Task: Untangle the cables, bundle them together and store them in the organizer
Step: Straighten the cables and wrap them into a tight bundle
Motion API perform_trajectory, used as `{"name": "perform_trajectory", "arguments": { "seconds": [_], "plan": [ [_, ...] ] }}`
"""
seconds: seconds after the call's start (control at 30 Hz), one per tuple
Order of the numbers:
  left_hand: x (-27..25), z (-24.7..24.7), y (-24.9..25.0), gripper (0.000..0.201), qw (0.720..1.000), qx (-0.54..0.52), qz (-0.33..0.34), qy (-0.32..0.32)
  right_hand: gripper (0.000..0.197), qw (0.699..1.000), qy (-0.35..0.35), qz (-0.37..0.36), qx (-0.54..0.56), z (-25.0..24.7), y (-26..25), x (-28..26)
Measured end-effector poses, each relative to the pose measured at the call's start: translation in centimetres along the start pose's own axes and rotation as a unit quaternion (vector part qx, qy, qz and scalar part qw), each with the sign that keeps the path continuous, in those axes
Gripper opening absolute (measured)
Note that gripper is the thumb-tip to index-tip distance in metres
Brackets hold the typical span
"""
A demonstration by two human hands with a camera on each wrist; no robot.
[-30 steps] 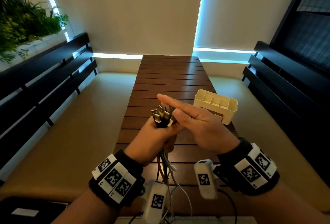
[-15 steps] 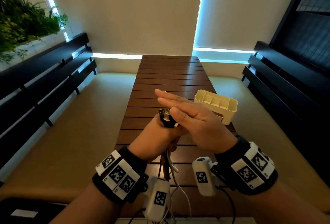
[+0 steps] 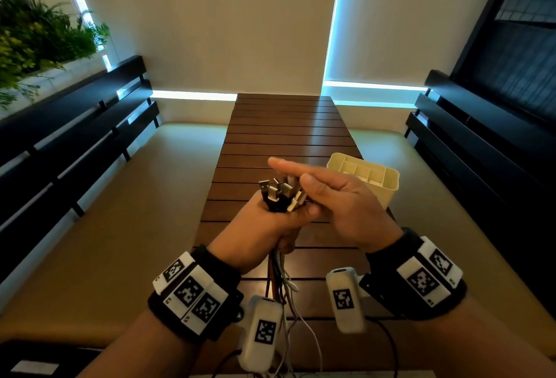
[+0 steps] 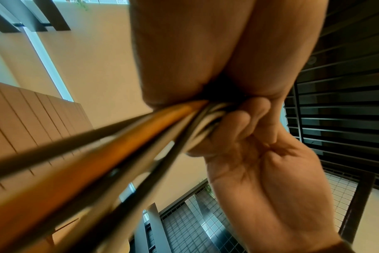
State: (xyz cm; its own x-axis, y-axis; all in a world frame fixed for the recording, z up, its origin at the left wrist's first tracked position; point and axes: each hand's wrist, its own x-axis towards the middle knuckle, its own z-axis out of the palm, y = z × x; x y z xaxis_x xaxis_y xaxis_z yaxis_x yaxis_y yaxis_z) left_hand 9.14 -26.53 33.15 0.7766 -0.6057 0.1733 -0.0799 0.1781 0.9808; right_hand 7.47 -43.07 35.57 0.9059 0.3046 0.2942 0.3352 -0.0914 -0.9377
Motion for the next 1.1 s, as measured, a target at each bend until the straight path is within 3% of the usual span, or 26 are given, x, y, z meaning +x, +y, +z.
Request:
{"name": "perform_trajectory", "arguments": {
  "seconds": [0.17, 0.47, 0.73, 0.9, 1.1],
  "plan": [
    [0.2, -0.2, -0.5, 0.019, 1.0, -0.013, -0.017, -0.005, 0.035, 0.997, -0.02, 0.002, -0.069, -0.4, -0.6, 0.1],
    [0.1, -0.4, -0.2, 0.016, 0.999, -0.005, -0.038, -0.02, 0.035, 0.995, -0.033, 0.002, -0.097, -0.7, -0.5, 0.2],
    [0.1, -0.3, -0.2, 0.028, 0.998, 0.008, -0.054, -0.02, 0.039, 0.997, -0.055, -0.005, -0.063, -1.1, -1.1, 0.9],
    [-0.1, -0.1, -0.1, 0.023, 0.998, -0.004, -0.052, -0.019, 0.04, 0.993, -0.095, 0.005, -0.076, -0.7, -1.2, 1.1],
    [-0.5, -0.3, 0.0, 0.031, 0.999, -0.027, -0.038, 0.0, 0.038, 0.998, -0.002, -0.005, 0.056, -0.9, -0.2, 1.0]
  ]
}}
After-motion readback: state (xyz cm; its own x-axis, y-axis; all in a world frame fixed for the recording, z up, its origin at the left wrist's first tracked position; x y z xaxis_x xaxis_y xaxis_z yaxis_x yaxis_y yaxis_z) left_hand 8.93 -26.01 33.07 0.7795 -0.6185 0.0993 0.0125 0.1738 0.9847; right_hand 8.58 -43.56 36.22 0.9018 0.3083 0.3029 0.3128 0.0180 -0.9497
